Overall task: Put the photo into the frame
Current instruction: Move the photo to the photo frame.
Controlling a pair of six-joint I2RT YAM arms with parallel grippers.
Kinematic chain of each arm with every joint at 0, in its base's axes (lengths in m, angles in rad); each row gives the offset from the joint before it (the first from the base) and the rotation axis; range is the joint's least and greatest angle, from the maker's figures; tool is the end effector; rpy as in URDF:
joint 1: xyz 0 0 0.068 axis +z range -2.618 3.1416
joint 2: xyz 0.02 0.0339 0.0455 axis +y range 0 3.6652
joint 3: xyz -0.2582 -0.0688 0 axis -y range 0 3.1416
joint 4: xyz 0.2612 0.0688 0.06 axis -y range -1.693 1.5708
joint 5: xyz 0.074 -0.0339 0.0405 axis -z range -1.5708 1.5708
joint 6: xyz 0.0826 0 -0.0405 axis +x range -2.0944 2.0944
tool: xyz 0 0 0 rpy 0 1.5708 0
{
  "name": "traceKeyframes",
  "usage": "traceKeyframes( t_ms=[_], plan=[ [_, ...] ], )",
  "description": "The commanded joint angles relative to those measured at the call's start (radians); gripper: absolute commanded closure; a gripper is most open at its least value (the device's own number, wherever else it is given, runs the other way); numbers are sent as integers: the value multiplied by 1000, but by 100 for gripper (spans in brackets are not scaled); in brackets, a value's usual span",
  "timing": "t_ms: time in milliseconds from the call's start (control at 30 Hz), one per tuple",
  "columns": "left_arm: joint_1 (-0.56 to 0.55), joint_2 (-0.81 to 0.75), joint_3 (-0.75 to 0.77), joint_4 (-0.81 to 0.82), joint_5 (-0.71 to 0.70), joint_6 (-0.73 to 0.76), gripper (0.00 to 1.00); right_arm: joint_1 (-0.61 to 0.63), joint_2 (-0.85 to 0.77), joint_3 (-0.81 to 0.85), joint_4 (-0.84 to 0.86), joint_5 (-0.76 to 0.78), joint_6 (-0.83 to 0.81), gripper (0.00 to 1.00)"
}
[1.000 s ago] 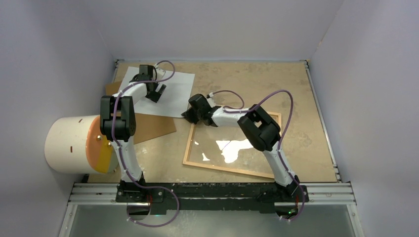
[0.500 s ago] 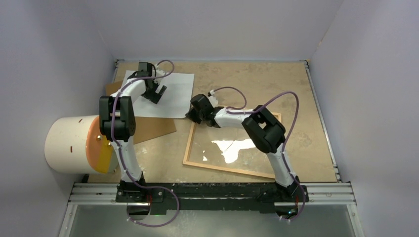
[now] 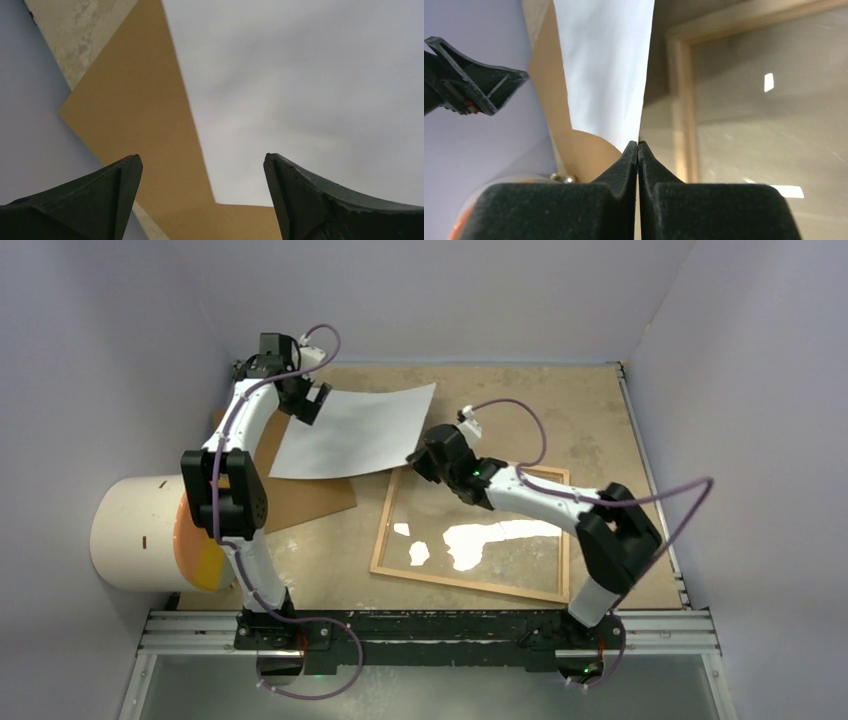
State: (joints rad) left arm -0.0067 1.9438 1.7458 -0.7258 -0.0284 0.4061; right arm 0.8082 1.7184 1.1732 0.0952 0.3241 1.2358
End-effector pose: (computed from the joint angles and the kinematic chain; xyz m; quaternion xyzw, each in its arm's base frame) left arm 0.4764 -0.0008 0.2365 0.1899 0.9288 0.0762 0.3089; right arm 0.3296 0.3069 0.2185 0.2612 0.7987 0.3762 0.3902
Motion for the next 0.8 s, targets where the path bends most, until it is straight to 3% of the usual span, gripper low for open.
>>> traceKeyframes(
  t_ms=[0,133,333,467,767],
  plan=[
    [7,-69,-74,-27,24,13,0,-34,-260,-178,-193,102,-13,100],
    [7,-105,-162,-12,56,37,0,-96,-569,-378,-392,90,0,100],
    [-59,-154,-316,45,40,56,0,-147,-943,-467,-786,29,10,100],
    [-115,-162,-370,74,34,52,0,-149,-1030,-443,-965,-19,16,100],
    [-170,-147,-405,101,30,46,0,-149,-1067,-351,-1189,-79,-50,100]
  ],
)
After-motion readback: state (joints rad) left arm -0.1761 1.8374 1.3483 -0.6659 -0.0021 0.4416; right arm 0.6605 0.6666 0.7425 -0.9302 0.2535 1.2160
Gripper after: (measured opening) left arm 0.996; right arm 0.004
